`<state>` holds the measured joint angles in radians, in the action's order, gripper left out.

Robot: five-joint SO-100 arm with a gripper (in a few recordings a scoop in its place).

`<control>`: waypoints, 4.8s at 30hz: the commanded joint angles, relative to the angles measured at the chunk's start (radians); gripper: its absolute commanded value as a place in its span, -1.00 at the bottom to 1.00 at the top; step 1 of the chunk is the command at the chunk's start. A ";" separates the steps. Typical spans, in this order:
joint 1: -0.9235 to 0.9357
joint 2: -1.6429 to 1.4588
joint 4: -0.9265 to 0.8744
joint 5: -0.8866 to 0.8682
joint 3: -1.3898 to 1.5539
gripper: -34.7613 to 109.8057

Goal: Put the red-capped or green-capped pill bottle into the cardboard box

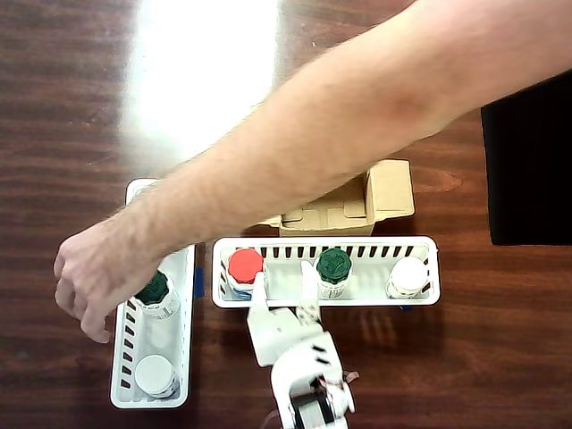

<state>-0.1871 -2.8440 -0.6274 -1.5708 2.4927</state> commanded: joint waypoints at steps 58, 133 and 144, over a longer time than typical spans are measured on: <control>-0.127 0.572 0.713 0.097 0.141 0.22; 0.166 1.104 -0.034 0.156 -1.106 -0.50; 0.216 1.250 0.106 0.144 -1.109 -0.50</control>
<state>0.0077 -1.5877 -0.5814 -1.4220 1.4757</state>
